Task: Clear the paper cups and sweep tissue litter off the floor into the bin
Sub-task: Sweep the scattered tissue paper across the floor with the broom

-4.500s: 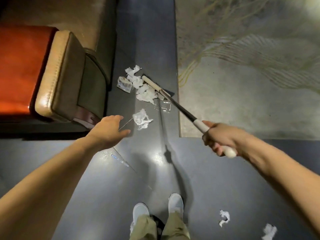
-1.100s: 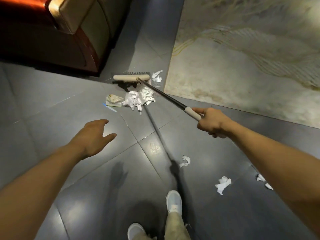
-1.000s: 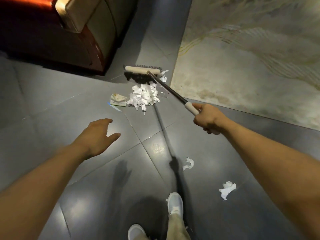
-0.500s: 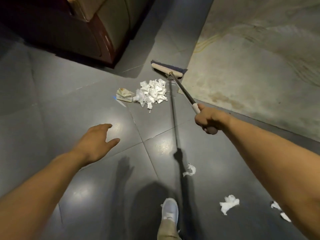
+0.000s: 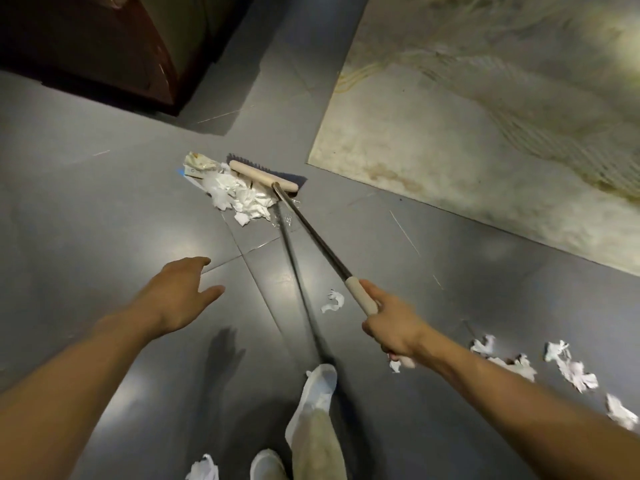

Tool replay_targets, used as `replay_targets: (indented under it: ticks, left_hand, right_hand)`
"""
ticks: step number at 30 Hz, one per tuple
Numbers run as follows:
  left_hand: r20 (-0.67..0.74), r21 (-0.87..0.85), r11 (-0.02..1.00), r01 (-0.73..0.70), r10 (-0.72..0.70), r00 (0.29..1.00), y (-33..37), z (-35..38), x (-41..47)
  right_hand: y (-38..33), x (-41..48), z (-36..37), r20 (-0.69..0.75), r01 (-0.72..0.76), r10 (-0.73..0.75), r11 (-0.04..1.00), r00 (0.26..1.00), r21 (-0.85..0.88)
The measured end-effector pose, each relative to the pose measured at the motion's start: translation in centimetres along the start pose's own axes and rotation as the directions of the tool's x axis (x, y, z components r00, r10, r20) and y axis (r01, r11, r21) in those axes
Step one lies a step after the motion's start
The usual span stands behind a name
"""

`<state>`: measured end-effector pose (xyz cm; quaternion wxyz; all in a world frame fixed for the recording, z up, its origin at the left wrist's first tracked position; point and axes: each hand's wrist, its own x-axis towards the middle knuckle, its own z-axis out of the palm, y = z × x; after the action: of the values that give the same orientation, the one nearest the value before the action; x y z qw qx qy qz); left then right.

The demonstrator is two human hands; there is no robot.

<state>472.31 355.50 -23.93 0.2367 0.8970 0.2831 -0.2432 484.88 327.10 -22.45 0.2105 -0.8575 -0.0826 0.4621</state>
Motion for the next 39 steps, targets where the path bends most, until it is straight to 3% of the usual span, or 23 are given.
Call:
replay_targets:
  ticks: [8, 17, 20, 26, 32, 39]
  left_hand:
    - [0.010, -0.024, 0.998, 0.055, -0.055, 0.998, 0.3, 0.3, -2.4]
    - [-0.048, -0.144, 0.959, 0.242, -0.251, 0.967, 1.5, 0.6, -1.5]
    - [-0.070, -0.199, 0.935, 0.293, -0.312, 0.947, 2.4, 1.8, -1.5]
    - [-0.032, -0.213, 0.911, 0.354, -0.369, 0.929, 3.3, 4.7, -3.4]
    - [-0.078, -0.228, 0.911, 0.344, -0.369, 0.926, 6.5, 7.2, -6.8]
    - [-0.118, -0.221, 0.929, 0.298, -0.329, 0.937, 12.0, 13.2, -14.2]
  right_hand:
    - [-2.8, 1.1, -5.1, -0.083, 0.143, -0.165, 0.963, 0.983, -0.228]
    - [-13.4, 13.3, -6.5, 0.038, 0.283, -0.287, 0.901, 0.957, -0.330]
    - [-13.7, 16.2, -6.4, 0.088, 0.288, -0.281, 0.833, 0.956, -0.471]
    - [-5.5, 16.2, -8.6, 0.068, 0.179, -0.183, 0.702, 0.981, -0.690]
    - [3.1, 12.2, -10.3, 0.057, 0.119, -0.111, 0.706, 0.992, -0.699]
    - [14.3, 3.6, -9.8, 0.036, 0.115, -0.127, 0.695, 0.991, -0.710]
